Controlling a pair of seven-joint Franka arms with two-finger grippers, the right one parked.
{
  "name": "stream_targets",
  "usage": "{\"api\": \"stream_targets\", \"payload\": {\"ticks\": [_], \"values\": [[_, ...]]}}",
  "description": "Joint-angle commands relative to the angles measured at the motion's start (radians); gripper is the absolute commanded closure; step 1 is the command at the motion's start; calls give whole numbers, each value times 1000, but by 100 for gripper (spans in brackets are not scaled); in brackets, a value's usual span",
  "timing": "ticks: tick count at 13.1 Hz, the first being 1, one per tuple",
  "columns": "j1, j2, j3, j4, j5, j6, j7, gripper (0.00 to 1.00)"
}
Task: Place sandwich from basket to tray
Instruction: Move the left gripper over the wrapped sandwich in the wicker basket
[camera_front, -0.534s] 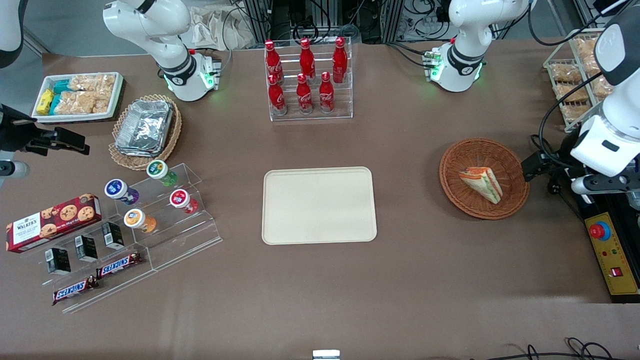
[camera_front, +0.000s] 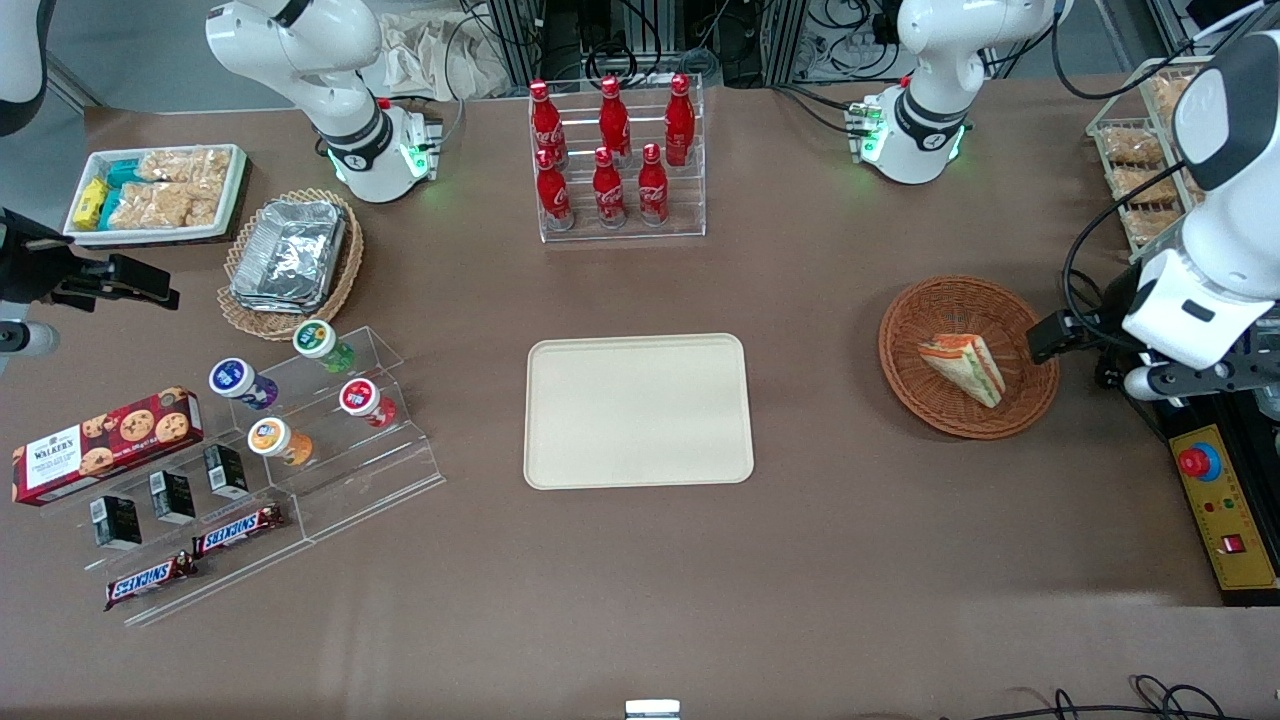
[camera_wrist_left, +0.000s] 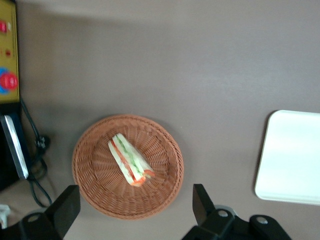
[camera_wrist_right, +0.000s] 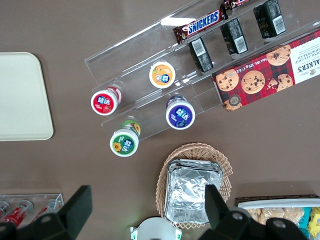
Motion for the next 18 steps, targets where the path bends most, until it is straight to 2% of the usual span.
{"api": "stream_targets", "payload": {"ticks": [1, 5, 8, 12, 16, 18], "values": [[3, 30, -5, 0, -7, -11, -187, 0], [63, 104, 4, -4, 13, 14, -436, 0], [83, 121, 4, -128, 106, 173, -574, 0], [82, 121, 1, -230, 99, 283, -663, 0], [69, 76, -6, -397, 88, 428, -749, 0], [69, 69, -6, -451, 57, 484, -774, 0]]}}
